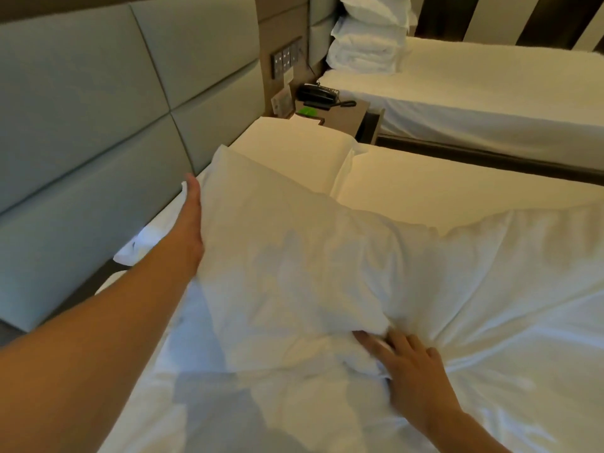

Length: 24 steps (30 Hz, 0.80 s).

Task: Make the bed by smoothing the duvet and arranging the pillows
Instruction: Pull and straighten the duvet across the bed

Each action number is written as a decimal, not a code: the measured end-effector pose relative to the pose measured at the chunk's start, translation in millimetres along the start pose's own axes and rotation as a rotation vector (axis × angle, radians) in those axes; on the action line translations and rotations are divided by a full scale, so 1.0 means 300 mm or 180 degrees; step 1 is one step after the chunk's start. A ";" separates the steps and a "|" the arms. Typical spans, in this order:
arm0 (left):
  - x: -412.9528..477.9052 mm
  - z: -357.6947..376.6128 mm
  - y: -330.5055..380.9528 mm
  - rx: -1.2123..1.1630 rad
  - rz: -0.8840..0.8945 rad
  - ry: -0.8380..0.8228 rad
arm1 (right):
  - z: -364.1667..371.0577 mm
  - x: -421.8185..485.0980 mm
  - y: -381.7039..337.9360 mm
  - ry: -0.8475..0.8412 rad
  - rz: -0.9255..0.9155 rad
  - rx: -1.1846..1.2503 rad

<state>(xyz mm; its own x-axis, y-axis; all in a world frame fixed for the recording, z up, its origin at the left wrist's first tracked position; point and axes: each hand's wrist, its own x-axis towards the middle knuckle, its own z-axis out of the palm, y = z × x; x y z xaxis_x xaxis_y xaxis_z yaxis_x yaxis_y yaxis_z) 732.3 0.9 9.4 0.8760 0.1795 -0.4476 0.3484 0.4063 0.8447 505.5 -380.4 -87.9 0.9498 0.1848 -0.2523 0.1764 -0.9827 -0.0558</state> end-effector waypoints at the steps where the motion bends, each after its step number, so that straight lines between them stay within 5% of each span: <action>1: -0.071 0.063 0.022 -0.0004 0.0039 -0.0104 | 0.004 -0.004 -0.005 0.0024 0.0000 -0.0019; 4: -0.183 0.170 0.022 0.0170 0.0353 -0.0454 | 0.001 -0.024 -0.011 -0.0005 -0.0025 -0.0051; 7: -0.187 0.179 -0.018 -0.0064 0.0057 -0.0852 | -0.023 -0.055 -0.005 0.0046 -0.0012 -0.0167; 12: -0.302 0.203 0.020 -0.0518 0.0102 -0.0938 | -0.099 -0.104 0.004 0.0195 -0.0030 -0.0455; 17: -0.437 0.204 0.070 0.0028 -0.0033 -0.1209 | -0.208 -0.187 -0.010 -0.0349 -0.0013 -0.0313; 20: -0.525 0.174 0.026 0.0728 0.0109 -0.1000 | -0.235 -0.233 -0.028 -0.0582 0.0542 0.0597; 24: -0.540 0.086 -0.096 0.1317 0.0274 -0.0531 | -0.241 -0.220 -0.014 0.0832 0.2100 0.2168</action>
<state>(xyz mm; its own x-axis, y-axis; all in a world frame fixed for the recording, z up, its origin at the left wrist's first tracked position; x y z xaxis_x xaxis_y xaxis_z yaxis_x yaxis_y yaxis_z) 589.1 -63.1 65.2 0.9376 0.0364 -0.3459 0.3462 -0.0021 0.9382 460.6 -389.3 -1.2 0.8460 -0.4875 -0.2158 -0.5185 -0.6580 -0.5461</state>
